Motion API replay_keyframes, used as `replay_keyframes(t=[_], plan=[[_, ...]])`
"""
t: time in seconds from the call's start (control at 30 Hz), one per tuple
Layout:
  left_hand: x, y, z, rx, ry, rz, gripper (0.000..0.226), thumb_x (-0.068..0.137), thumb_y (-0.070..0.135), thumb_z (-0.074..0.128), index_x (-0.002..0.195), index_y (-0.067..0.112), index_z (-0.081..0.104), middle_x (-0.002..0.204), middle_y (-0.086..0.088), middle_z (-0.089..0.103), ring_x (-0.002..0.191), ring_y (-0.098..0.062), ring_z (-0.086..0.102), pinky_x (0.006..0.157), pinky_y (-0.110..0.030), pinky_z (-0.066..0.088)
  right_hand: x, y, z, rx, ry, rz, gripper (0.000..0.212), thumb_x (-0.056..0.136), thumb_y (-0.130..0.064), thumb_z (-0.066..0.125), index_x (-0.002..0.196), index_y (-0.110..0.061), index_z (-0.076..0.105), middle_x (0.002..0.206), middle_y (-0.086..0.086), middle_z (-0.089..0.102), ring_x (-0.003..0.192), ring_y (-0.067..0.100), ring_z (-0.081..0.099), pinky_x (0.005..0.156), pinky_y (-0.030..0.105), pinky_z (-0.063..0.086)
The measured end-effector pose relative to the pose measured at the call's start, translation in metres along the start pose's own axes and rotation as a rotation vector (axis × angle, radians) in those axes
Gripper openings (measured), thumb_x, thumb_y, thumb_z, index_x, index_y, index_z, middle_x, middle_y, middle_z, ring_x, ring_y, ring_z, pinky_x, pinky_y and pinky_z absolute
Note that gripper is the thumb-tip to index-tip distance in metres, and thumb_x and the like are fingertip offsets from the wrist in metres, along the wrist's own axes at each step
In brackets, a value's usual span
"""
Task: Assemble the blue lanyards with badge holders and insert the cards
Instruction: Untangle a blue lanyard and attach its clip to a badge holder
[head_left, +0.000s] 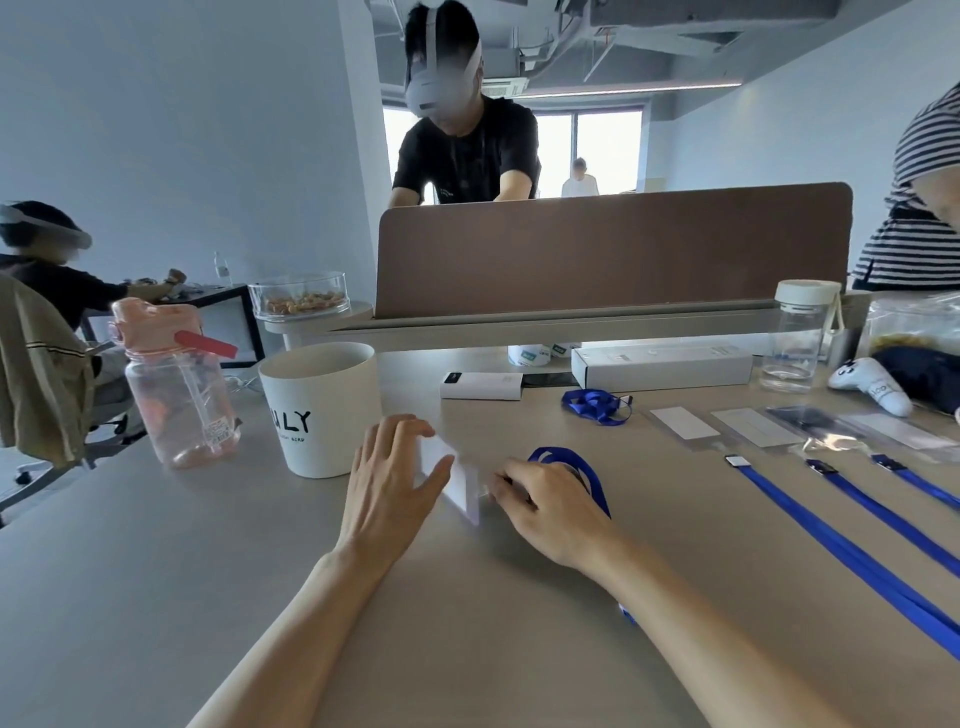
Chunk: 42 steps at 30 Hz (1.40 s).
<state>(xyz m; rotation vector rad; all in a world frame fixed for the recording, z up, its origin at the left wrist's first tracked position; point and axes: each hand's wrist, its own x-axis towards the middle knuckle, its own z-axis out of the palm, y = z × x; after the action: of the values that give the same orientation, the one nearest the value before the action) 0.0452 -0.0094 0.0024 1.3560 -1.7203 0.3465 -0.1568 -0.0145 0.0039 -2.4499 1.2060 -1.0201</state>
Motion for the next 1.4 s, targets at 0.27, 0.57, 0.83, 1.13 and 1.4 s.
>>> replay_keyframes(t=[0.27,0.57,0.83,1.13,1.4], plan=[[-0.006,0.011,-0.001,-0.128,-0.21,0.039,0.022,0.092,0.037,0.053,0.075,0.025,0.046,0.071,0.015,0.05,0.069,-0.005,0.047,0.058,-0.024,0.038,0.0,-0.009,0.005,0.183,0.007,0.086,0.022,0.098,-0.037,0.052,0.088,-0.023,0.066,0.067,-0.002,0.065,0.06,0.012,0.059,0.057,0.027,0.045],[-0.006,0.01,-0.002,-0.126,-0.223,0.14,0.025,0.087,0.047,0.061,0.076,0.028,0.048,0.071,0.014,0.05,0.07,-0.003,0.048,0.057,-0.021,0.041,0.001,-0.016,-0.002,0.396,0.053,0.184,0.021,0.097,-0.028,0.057,0.079,-0.025,0.067,0.067,-0.009,0.068,0.059,0.001,0.06,0.059,0.009,0.044],[-0.008,0.009,-0.004,0.026,-0.307,0.246,0.031,0.094,0.053,0.043,0.08,0.025,0.046,0.071,0.009,0.053,0.067,-0.011,0.047,0.055,-0.034,0.045,-0.001,-0.011,-0.002,0.267,0.028,0.092,0.026,0.096,-0.02,0.057,0.072,-0.026,0.065,0.062,-0.013,0.059,0.058,0.003,0.049,0.056,0.012,0.036],[-0.01,0.02,-0.005,0.05,-0.438,0.263,0.028,0.099,0.037,0.024,0.087,0.017,0.039,0.073,0.005,0.05,0.065,-0.015,0.037,0.058,-0.038,0.042,-0.001,-0.009,-0.001,0.181,0.013,0.049,0.02,0.094,-0.006,0.056,0.08,-0.018,0.065,0.068,-0.013,0.064,0.063,0.002,0.058,0.058,0.01,0.039],[-0.012,0.03,-0.003,-0.144,-0.503,0.106,0.022,0.1,0.034,0.024,0.084,0.023,0.034,0.08,0.005,0.053,0.069,-0.017,0.044,0.065,-0.037,0.043,0.0,-0.007,0.001,0.153,0.062,0.02,0.021,0.089,0.0,0.055,0.085,-0.017,0.066,0.077,-0.013,0.069,0.077,0.007,0.067,0.072,0.032,0.056]])
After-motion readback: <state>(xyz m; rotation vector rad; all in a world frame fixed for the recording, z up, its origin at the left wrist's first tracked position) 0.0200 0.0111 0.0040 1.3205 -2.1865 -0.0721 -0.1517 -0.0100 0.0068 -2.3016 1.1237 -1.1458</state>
